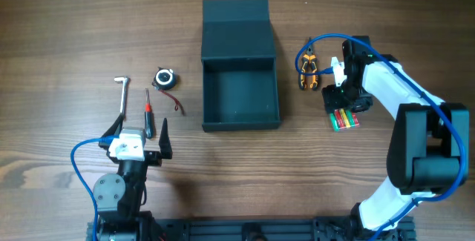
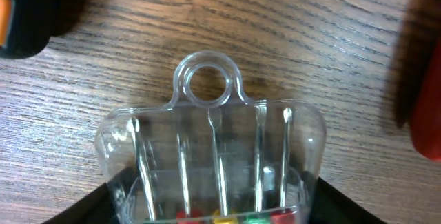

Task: Pack container
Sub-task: 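Reach right gripper to the clear screwdriver pack and grasp its top, then carry the screwdriver pack with right gripper into the green box and release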

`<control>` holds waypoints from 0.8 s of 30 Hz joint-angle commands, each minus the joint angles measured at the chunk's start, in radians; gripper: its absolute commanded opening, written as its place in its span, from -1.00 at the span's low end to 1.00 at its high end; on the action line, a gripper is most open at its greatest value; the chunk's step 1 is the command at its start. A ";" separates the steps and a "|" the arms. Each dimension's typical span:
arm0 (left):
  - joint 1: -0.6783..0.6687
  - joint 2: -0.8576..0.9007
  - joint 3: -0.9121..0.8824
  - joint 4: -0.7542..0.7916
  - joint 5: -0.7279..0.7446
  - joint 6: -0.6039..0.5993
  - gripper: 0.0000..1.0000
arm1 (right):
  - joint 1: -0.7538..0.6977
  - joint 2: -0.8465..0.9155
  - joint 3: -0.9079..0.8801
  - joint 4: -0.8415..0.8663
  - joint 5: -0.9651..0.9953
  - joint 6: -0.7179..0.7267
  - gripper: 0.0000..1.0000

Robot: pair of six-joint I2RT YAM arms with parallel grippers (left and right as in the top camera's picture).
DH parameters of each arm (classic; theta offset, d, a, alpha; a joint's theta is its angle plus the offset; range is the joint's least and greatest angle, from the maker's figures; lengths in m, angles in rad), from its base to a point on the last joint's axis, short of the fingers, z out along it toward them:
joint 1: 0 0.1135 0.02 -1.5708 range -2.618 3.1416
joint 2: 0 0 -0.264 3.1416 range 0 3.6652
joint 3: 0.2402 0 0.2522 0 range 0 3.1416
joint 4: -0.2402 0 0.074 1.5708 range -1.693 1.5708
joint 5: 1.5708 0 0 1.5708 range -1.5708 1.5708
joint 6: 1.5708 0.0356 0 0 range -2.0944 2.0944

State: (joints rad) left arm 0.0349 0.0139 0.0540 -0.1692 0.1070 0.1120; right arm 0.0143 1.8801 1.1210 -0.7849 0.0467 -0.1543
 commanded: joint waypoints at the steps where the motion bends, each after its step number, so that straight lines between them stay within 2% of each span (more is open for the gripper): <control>1: 0.006 -0.006 -0.004 0.000 0.019 0.015 0.99 | -0.003 0.056 -0.034 -0.010 0.012 0.027 0.27; 8: 0.005 -0.006 -0.004 0.000 0.019 0.015 1.00 | -0.003 0.055 0.067 -0.002 0.031 0.051 0.11; 12: 0.005 -0.006 -0.004 0.000 0.019 0.015 0.99 | -0.003 0.055 0.198 -0.041 0.047 0.050 0.10; 19: 0.005 -0.006 -0.004 0.000 0.019 0.015 1.00 | 0.006 0.055 0.427 -0.142 0.046 0.050 -0.09; 24: 0.005 -0.006 -0.004 0.000 0.019 0.015 1.00 | 0.109 0.053 0.658 -0.249 0.045 0.087 -0.13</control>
State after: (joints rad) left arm 0.0349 0.0139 0.0540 -0.1684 0.1070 0.1120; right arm 0.0654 1.9301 1.6772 -1.0065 0.0834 -0.1127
